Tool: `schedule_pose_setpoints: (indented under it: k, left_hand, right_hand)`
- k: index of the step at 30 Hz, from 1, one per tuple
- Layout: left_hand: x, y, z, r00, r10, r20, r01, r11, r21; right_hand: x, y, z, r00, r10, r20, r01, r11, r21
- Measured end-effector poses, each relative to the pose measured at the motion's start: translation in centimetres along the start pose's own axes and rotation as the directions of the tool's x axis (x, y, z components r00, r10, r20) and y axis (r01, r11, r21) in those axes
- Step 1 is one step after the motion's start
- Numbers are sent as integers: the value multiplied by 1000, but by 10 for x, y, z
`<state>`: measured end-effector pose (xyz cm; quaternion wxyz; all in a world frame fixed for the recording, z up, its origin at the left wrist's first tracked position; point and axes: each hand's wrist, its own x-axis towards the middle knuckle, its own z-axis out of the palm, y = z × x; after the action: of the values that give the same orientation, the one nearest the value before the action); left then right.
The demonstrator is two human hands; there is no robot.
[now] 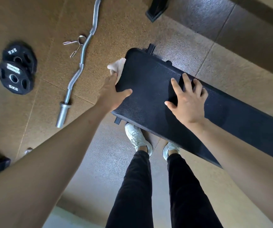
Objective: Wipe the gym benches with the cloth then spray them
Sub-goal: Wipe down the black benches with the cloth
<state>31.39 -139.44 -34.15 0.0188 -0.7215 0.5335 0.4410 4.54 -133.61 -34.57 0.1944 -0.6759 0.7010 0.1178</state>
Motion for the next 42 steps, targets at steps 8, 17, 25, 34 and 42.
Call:
schedule_pose_setpoints:
  k: [8, 17, 25, 34, 42]
  left_hand:
    - [27, 23, -1, 996, 93, 2, -93, 996, -10]
    - [71, 73, -14, 937, 327, 122, -349, 864, 363]
    - [66, 122, -2, 815, 453, 361, -575, 558, 598]
    - [42, 157, 52, 773, 490, 403, -627, 492, 604]
    - [14, 191, 111, 748, 507, 428, -655, 462, 598]
  right_hand:
    - [-39, 21, 14, 969, 224, 101, -232, 970, 70]
    - [-41, 24, 17, 976, 184, 115, -196, 976, 99]
    - [-48, 33, 13, 985, 132, 114, -149, 977, 153]
    - [-83, 107, -3, 963, 267, 38, -234, 759, 607]
    - [-127, 173, 18, 808, 547, 219, -589, 732, 342]
